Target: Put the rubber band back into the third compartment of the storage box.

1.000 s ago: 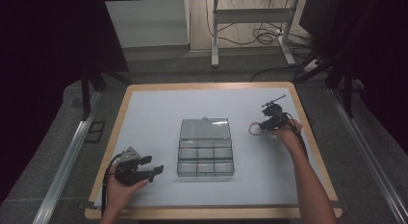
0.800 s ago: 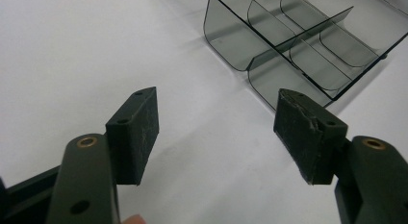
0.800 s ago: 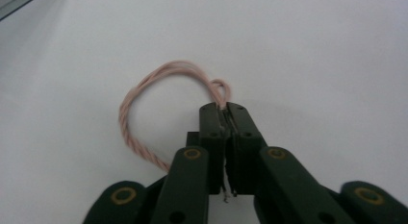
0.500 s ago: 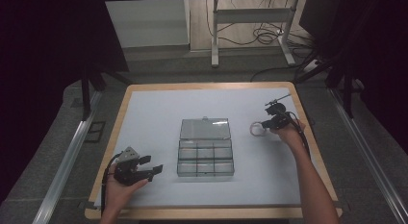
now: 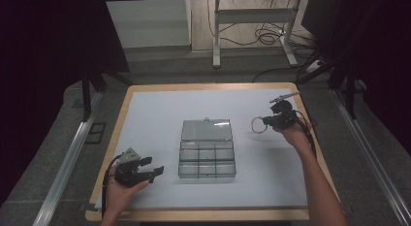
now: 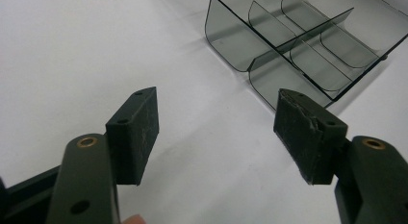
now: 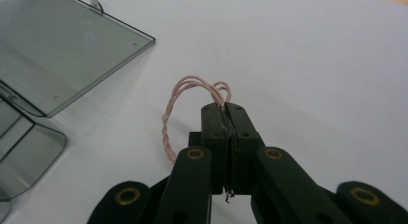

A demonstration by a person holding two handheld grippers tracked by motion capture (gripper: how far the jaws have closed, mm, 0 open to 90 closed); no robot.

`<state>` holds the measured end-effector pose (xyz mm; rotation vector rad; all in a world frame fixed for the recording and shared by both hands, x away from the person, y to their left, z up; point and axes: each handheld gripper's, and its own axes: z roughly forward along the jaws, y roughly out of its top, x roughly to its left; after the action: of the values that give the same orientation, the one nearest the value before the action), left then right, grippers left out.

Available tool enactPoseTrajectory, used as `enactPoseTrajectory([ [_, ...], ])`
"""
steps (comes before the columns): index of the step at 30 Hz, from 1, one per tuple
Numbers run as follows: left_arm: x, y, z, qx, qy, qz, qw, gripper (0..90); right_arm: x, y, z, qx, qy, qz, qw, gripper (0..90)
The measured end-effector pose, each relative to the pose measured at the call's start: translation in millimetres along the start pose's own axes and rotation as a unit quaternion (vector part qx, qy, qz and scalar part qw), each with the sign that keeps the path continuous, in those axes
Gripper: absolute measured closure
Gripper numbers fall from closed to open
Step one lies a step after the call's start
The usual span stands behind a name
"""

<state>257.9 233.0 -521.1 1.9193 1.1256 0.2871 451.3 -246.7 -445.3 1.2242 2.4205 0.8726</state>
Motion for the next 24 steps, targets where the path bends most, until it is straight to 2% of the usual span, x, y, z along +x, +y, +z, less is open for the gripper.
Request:
enactPoseTrajectory([
  [10,-0.3,-0.3,1.0,0.002,0.0,-0.001,1.0,33.2,4.0,-0.5,-11.9,-0.023,0.018,-0.002,0.9996,86.4],
  [24,-1.4,-0.2,2.8,0.004,-0.002,0.003,1.0,33.0,21.2,-2.6,-18.5,-0.045,0.055,-0.018,0.9973,86.4],
])
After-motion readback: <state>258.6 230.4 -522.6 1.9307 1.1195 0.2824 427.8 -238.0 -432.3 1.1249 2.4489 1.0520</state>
